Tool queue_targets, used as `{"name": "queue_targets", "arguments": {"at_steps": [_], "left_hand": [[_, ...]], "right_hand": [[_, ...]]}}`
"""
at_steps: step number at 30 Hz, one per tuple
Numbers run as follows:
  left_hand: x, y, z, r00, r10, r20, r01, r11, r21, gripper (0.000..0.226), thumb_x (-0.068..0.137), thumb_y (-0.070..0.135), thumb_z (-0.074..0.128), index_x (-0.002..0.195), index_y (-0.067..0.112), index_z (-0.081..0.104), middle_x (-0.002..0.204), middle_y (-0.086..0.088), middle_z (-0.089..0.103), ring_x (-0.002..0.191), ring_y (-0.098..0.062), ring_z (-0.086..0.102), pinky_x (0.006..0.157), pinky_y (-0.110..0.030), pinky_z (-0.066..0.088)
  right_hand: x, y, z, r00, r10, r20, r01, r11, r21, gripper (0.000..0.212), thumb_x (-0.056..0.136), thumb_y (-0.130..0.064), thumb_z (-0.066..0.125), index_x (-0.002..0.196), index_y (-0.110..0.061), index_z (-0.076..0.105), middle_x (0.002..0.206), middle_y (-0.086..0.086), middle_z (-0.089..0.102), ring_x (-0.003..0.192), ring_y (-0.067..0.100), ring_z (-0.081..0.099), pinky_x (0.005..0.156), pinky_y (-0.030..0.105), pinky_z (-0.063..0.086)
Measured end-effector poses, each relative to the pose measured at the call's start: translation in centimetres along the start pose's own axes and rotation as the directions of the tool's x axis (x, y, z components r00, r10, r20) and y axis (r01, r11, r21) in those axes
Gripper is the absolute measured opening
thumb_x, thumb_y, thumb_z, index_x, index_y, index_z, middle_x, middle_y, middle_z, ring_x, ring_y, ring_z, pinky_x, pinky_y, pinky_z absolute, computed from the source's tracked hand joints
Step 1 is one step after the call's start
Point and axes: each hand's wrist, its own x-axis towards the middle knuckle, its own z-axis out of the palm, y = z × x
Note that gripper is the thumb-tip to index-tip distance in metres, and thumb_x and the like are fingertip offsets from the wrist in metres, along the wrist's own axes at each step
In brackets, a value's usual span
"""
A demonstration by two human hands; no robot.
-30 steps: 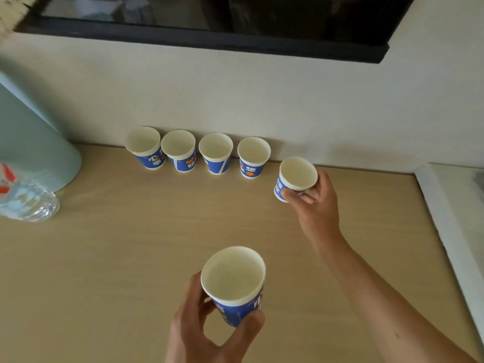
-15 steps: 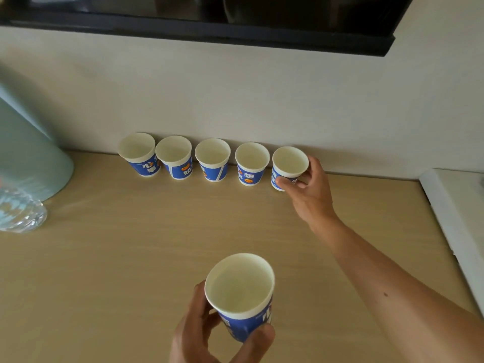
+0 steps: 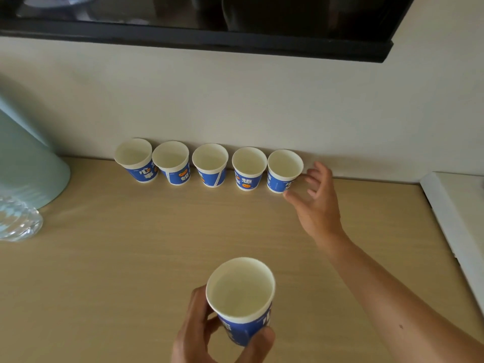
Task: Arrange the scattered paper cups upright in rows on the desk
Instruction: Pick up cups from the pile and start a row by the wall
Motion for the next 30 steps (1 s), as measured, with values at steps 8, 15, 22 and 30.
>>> {"name": "queue_targets", "arguments": {"at_steps": [8, 15, 22, 30], "left_hand": [[2.3, 1.4, 1.7, 0.998, 0.062, -0.01, -0.062, 0.996, -0.057, 0.076, 0.045, 0.045, 0.083, 0.118, 0.041, 0.063, 0.105, 0.013, 0.075, 0.094, -0.009, 0.074, 0.074, -0.014, 0.056], [3.8, 2.8, 4.2, 0.994, 0.099, 0.04, -0.1, 0.995, 0.012, 0.072, 0.049, 0.052, 0.083, 0.115, 0.049, 0.055, 0.11, 0.025, 0.071, 0.099, -0.002, 0.071, 0.075, -0.01, 0.053], [4.7, 3.9, 6.1, 0.978, 0.191, 0.085, -0.199, 0.975, 0.096, 0.07, 0.057, 0.053, 0.078, 0.12, 0.029, 0.061, 0.112, 0.024, 0.069, 0.103, 0.003, 0.067, 0.079, -0.006, 0.05], [5.1, 3.2, 5.7, 0.994, 0.112, 0.007, -0.112, 0.993, 0.037, 0.07, 0.05, 0.05, 0.077, 0.117, 0.035, 0.061, 0.116, 0.022, 0.069, 0.109, -0.002, 0.067, 0.085, -0.017, 0.052]], "right_hand": [[-10.1, -3.6, -5.2, 0.932, 0.124, 0.34, -0.252, 0.896, 0.365, 0.078, 0.056, -0.035, 0.088, 0.127, -0.018, 0.06, 0.112, 0.007, 0.073, 0.104, 0.021, 0.068, 0.085, 0.025, 0.054], [-11.6, -4.6, -6.8, 0.786, 0.056, 0.616, -0.333, 0.878, 0.345, 0.079, 0.059, -0.052, 0.091, 0.131, -0.036, 0.062, 0.134, 0.004, 0.066, 0.125, 0.024, 0.062, 0.102, 0.033, 0.05], [-10.2, -5.0, -7.6, 0.832, 0.041, 0.554, -0.276, 0.896, 0.348, 0.066, 0.064, -0.025, 0.084, 0.127, -0.022, 0.066, 0.123, 0.01, 0.071, 0.117, 0.025, 0.066, 0.093, 0.029, 0.052], [-3.6, -3.4, -7.3, 0.981, 0.135, 0.142, -0.17, 0.947, 0.274, 0.055, 0.071, 0.002, 0.087, 0.117, -0.019, 0.066, 0.108, -0.003, 0.076, 0.1, 0.015, 0.072, 0.077, 0.02, 0.056]]}}
